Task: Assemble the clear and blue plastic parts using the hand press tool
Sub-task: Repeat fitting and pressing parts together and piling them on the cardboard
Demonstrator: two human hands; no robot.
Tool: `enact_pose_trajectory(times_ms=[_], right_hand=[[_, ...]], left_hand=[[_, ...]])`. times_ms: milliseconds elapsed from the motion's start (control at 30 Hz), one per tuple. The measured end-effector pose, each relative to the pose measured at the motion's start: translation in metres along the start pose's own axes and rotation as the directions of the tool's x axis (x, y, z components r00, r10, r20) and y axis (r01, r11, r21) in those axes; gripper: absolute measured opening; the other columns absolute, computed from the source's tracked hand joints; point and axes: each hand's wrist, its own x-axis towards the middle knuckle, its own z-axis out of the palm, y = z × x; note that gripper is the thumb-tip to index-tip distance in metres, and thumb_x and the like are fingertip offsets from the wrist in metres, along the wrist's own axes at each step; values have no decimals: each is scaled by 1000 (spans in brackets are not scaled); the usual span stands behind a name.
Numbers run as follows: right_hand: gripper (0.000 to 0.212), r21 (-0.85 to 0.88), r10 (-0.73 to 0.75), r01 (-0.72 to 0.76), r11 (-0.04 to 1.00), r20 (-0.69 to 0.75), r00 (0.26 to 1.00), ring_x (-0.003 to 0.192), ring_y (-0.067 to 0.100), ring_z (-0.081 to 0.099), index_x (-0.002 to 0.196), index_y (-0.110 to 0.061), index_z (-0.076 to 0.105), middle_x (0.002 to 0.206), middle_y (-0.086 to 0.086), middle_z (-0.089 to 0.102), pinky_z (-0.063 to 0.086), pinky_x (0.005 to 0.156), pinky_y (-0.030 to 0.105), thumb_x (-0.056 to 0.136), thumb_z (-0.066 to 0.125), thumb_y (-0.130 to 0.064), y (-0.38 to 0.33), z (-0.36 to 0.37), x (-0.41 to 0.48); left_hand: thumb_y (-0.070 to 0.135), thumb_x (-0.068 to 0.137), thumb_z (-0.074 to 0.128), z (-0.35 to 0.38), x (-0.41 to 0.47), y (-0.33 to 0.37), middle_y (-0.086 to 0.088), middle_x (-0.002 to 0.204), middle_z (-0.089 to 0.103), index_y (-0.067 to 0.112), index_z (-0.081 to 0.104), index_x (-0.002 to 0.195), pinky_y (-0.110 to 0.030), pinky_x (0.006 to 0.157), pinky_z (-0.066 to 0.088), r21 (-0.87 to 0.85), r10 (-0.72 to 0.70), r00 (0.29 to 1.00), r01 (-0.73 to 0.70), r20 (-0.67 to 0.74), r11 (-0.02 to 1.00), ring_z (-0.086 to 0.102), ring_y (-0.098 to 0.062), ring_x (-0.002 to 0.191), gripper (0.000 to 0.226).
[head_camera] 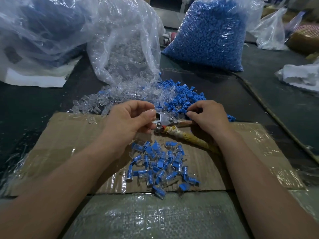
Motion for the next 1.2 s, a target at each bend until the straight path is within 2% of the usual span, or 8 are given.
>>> enact_pose_trajectory(times_ms=[133, 267, 433, 633, 833, 1000, 1133, 1200], right_hand=[[23, 8, 20, -20, 1000, 31, 999, 86, 9, 49, 109, -21, 65, 95, -7, 60, 40, 76, 26, 87, 61, -28, -1, 0, 1], [25, -13, 24, -23, 1000, 52, 998, 90, 10, 51, 112, -20, 64, 108, -2, 63, 43, 82, 29, 88, 59, -25, -3, 0, 2], [17, 15, -12, 11, 1000, 23, 1000, 92, 11, 54, 103, -19, 66, 104, -2, 64, 44, 83, 30, 89, 57, -18, -3, 2, 0], [22, 2, -52, 52, 999, 27, 998, 84, 7, 47, 103, -18, 67, 90, -8, 55, 41, 77, 28, 88, 59, -31, -1, 3, 1], [18, -23, -49, 49, 999, 24, 999, 77, 5, 47, 95, -18, 70, 81, -12, 53, 38, 74, 27, 88, 57, -28, 0, 4, 2], [10, 0, -83, 83, 997, 15, 996, 74, 6, 47, 80, -23, 57, 77, -11, 51, 38, 73, 27, 90, 56, -26, -2, 6, 0], [2, 39, -117, 117, 992, -1, 993, 78, 6, 50, 86, -22, 62, 76, -15, 51, 40, 76, 25, 87, 61, -25, -2, 5, 0], [8, 58, -138, 139, 989, -25, 990, 79, 5, 51, 92, -20, 66, 79, -14, 54, 40, 77, 23, 84, 65, -23, -2, 6, -1]], left_hand=[[2, 75, 59, -1, 1, -2, -6, 80, 64, 22, 63, 96, -17, 61, 54, 30, 11, 1000, -11, 13, 999, 65, -6, 65, 29], [-3, 79, 59, -2, 3, -5, -6, 86, 68, 25, 67, 88, -20, 65, 56, 100, -1, 1000, 1, 5, 995, 66, -8, 72, 30], [-2, 78, 61, -2, 3, -5, -4, 79, 71, 21, 68, 85, -18, 61, 54, 80, -15, 1000, 16, -8, 997, 67, -8, 68, 25], [-3, 77, 61, -1, 4, -5, -5, 77, 70, 19, 68, 84, -20, 63, 56, 57, -13, 1000, 14, -10, 998, 67, -8, 67, 24], [-3, 75, 61, -1, 2, -5, -6, 72, 68, 16, 68, 86, -26, 57, 57, 29, -32, 999, 32, 19, 999, 67, -12, 62, 22], [0, 73, 62, -1, 3, -5, -6, 71, 69, 16, 68, 85, -26, 57, 57, 27, -37, 999, 37, 15, 999, 67, -14, 62, 22], [1, 73, 62, -1, 2, -6, -3, 71, 70, 17, 68, 84, -27, 59, 58, 37, -26, 1000, 26, 12, 999, 68, -12, 64, 21], [1, 73, 62, -1, 2, -6, -3, 71, 70, 17, 68, 84, -27, 60, 58, 37, -26, 1000, 25, 12, 999, 68, -12, 65, 21]])
